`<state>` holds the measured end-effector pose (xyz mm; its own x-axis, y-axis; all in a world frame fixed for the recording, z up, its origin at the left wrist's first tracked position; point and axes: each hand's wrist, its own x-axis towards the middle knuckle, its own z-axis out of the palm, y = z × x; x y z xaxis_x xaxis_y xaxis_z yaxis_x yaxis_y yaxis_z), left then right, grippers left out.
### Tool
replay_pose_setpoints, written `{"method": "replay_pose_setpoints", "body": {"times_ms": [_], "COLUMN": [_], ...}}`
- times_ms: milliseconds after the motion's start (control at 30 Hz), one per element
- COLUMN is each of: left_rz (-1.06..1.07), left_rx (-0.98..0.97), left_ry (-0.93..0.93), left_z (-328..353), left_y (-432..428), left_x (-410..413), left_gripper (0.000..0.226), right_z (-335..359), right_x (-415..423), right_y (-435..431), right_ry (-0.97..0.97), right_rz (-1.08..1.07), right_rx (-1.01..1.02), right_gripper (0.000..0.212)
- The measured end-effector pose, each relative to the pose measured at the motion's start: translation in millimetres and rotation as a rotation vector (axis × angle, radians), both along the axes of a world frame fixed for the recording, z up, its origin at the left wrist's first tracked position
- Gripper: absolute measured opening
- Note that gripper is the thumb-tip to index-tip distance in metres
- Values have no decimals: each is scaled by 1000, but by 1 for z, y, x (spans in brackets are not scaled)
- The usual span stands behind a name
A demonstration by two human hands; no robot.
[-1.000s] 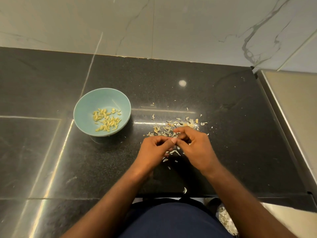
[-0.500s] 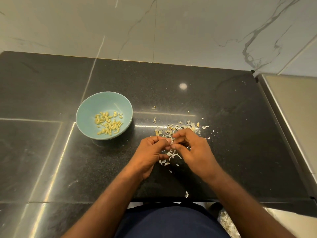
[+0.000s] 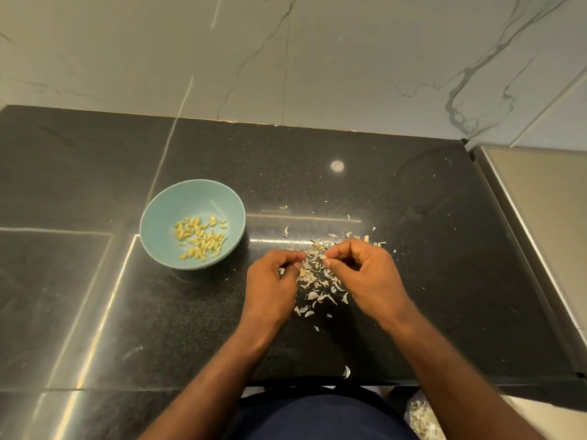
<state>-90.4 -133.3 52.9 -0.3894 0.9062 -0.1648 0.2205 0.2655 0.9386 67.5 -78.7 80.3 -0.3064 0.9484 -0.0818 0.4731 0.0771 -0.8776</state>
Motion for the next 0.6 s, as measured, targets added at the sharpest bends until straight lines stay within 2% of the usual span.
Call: {"method": "replay_pose_setpoints", "body": {"times_ms": [100,233,400,533,600], "left_rz": [-98,-158,-185,-248,-276], "left_rx": [1,-22,-92,-102,-102], "left_ry": [-172,-238,-390,-377,-309], "left_z": [7,8,-1,-2,-2], "left_y": [2,3,1,3,2], "left_x": [3,6,5,6,7], "left_gripper": [14,9,14,13,11], "right_z": [0,-1,-6,-6,-7], "right_x": [2,6,10,13,18], "right_y": [-1,3,1,0,1], "right_ry": [22,151,213,234,188], "right_rz": [44,77,56,35,35], "right_rx": [-43,-201,-281,-373,-416], "right_gripper": [11,9,12,7,6]}}
